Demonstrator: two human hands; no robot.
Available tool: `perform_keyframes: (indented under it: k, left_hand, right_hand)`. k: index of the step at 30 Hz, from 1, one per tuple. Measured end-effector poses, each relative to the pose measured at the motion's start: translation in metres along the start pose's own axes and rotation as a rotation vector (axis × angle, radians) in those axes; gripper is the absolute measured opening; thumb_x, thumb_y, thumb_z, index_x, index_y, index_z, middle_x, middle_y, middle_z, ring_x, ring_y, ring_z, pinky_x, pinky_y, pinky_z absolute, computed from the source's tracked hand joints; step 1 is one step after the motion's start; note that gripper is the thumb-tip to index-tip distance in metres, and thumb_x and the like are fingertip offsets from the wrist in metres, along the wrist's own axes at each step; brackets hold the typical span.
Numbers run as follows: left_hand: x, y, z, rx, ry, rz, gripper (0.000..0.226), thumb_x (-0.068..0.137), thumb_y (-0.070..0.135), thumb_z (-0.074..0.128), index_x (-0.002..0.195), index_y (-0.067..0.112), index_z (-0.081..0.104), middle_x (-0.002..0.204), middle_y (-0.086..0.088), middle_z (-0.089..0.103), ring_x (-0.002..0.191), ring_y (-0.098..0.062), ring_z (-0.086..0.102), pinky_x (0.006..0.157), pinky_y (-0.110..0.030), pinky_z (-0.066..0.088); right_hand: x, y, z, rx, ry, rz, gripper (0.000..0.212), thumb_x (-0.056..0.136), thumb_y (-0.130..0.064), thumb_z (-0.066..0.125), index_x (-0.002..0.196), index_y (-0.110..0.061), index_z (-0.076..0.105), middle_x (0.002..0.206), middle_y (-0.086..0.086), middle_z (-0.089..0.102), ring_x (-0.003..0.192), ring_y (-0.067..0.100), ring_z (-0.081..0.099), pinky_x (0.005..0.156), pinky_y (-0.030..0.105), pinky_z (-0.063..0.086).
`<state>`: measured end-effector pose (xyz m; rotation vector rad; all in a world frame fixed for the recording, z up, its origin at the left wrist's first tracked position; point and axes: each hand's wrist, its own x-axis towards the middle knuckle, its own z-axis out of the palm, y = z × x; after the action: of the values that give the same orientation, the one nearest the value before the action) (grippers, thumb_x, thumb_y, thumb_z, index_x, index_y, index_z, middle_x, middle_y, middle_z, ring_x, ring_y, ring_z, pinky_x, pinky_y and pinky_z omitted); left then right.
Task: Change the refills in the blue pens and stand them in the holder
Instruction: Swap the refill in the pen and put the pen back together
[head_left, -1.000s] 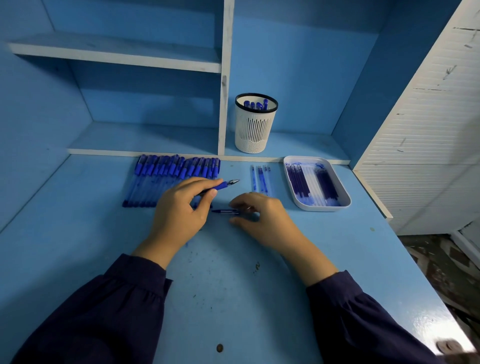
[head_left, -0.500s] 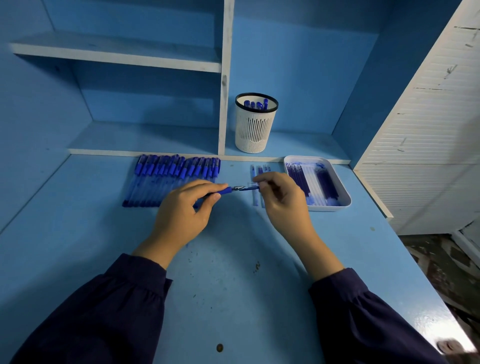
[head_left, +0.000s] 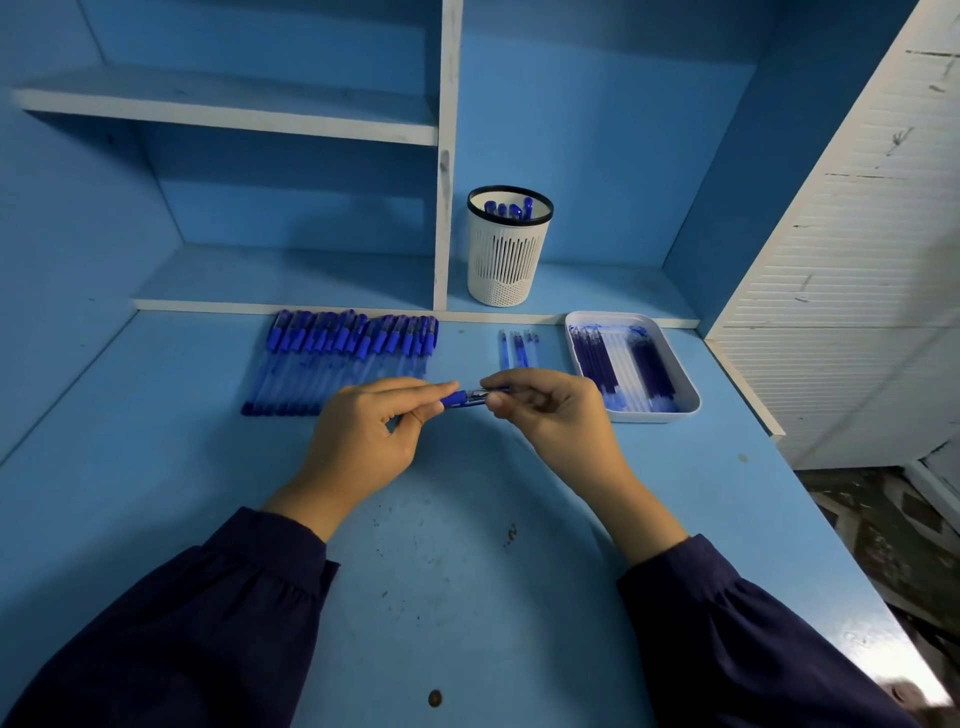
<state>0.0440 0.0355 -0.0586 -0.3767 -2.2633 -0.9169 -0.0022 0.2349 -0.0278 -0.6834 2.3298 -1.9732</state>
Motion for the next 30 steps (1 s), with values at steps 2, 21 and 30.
perform_keyframes:
  k: [2, 21, 30]
  left_hand:
    - [-0.001, 0.002, 0.001, 0.008, -0.001, 0.007, 0.033, 0.082, -0.007, 0.073, 0.111, 0.009, 0.074, 0.094, -0.003, 0.075, 0.073, 0.024, 0.053, 0.059, 0.004, 0.035]
    - [0.023, -0.018, -0.001, 0.021, 0.022, -0.117, 0.041, 0.099, 0.036, 0.049, 0.133, 0.018, 0.061, 0.135, 0.008, 0.06, 0.126, -0.006, 0.054, 0.105, -0.02, 0.041]
    - [0.042, -0.049, -0.006, 0.495, -0.368, -0.301, 0.068, 0.09, 0.05, 0.019, 0.142, 0.021, 0.051, 0.155, 0.003, 0.039, 0.143, -0.02, 0.033, 0.117, -0.039, 0.026]
  right_hand:
    - [0.001, 0.0, 0.0, -0.007, 0.003, -0.003, 0.013, 0.082, 0.0, 0.072, 0.094, -0.005, 0.075, 0.072, -0.007, 0.072, 0.067, 0.001, 0.065, 0.07, 0.011, 0.048]
    - [0.009, -0.032, -0.006, -0.027, 0.311, -0.338, 0.019, 0.087, 0.003, 0.064, 0.104, -0.005, 0.061, 0.091, 0.001, 0.067, 0.086, 0.011, 0.065, 0.083, 0.022, 0.05]
    - [0.085, -0.097, -0.045, -0.201, 0.705, -0.721, 0.009, 0.089, 0.0, 0.062, 0.097, 0.001, 0.058, 0.089, 0.003, 0.063, 0.081, 0.018, 0.065, 0.078, 0.034, 0.055]
